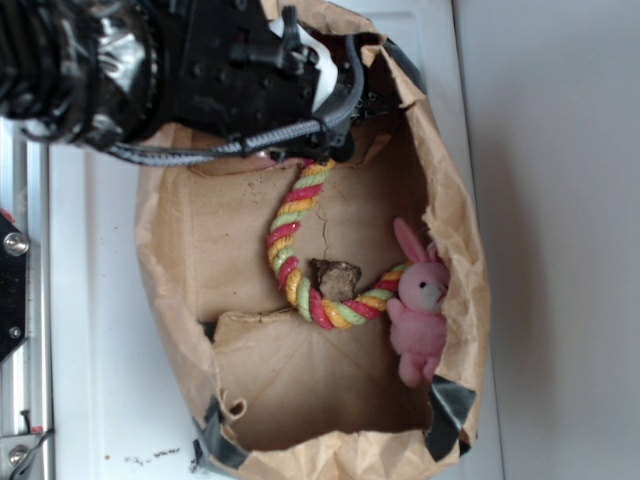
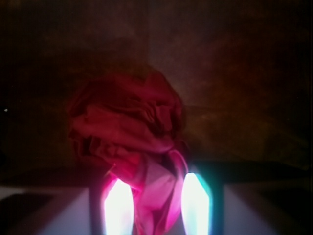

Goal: Grab the red paper.

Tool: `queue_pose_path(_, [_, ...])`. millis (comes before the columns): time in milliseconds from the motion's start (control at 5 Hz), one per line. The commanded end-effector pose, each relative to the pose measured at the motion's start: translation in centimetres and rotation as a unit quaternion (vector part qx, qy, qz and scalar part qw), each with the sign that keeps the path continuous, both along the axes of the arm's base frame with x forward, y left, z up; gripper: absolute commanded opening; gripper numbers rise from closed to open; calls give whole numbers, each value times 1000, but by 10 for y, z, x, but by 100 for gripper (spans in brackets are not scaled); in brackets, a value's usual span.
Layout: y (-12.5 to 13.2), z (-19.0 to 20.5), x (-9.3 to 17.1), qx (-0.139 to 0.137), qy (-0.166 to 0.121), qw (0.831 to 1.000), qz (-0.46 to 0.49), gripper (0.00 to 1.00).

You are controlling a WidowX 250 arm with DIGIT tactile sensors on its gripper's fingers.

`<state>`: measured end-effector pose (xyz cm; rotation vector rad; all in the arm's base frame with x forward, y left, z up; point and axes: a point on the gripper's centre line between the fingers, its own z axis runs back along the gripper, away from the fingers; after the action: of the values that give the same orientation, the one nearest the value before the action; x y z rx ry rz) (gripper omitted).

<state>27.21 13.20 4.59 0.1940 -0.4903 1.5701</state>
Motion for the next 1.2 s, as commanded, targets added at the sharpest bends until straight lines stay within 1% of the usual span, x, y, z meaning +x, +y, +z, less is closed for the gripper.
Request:
queue_pose_path(0, [-5, 20, -11, 11, -43, 997, -70, 0])
queue_pose_path(200, [-14, 37, -11, 6, -67, 984, -165, 0])
queue_pose_path(400, [-18, 49, -7, 14, -95, 959, -267, 0])
queue_pose_path(600, [-21, 58, 1, 14, -94, 933, -347, 0])
queue_pose_path(800, [-25, 66, 11, -13, -79, 914, -398, 0])
queue_pose_path(1000, [-38, 81, 15, -41, -48, 909, -412, 0])
